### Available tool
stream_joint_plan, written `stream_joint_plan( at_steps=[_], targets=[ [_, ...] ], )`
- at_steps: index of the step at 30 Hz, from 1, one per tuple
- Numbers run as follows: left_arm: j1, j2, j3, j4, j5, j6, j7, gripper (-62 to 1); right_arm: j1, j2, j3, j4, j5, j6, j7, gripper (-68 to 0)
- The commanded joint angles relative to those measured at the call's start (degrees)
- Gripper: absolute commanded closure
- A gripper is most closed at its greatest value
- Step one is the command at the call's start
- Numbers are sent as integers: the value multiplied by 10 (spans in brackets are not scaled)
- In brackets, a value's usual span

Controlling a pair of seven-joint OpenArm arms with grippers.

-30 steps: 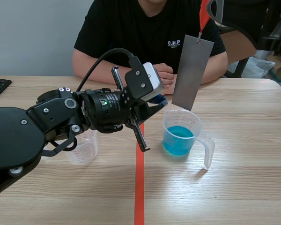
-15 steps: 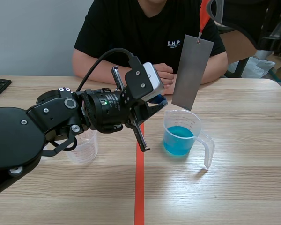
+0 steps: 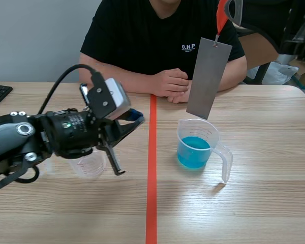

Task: Do the redox reaction experiment.
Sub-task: 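Raise the plate and point at it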

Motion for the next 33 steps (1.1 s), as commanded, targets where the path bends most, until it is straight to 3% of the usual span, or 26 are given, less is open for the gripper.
stream_joint_plan(
  at_steps=[1,8,14,17,22,33],
  targets=[
    [27,-32,-29,39,-22,12,-8,-46,7,10,6,4,9,4,9,-15],
    [219,-150,-175,132,-115,63,-7,-47,7,10,6,4,9,4,9,-15],
    [412,-169,-332,154,-162,108,-8,-47,7,10,6,4,9,4,9,-15],
    [494,-161,-393,154,-188,113,-8,-47,7,10,6,4,9,4,9,-15],
    [607,-119,-461,154,-188,125,-9,-47,7,10,6,4,9,4,9,-15],
    [743,-10,-490,153,-188,142,-2,-47,10,10,6,4,6,4,9,-15]
  ],
)
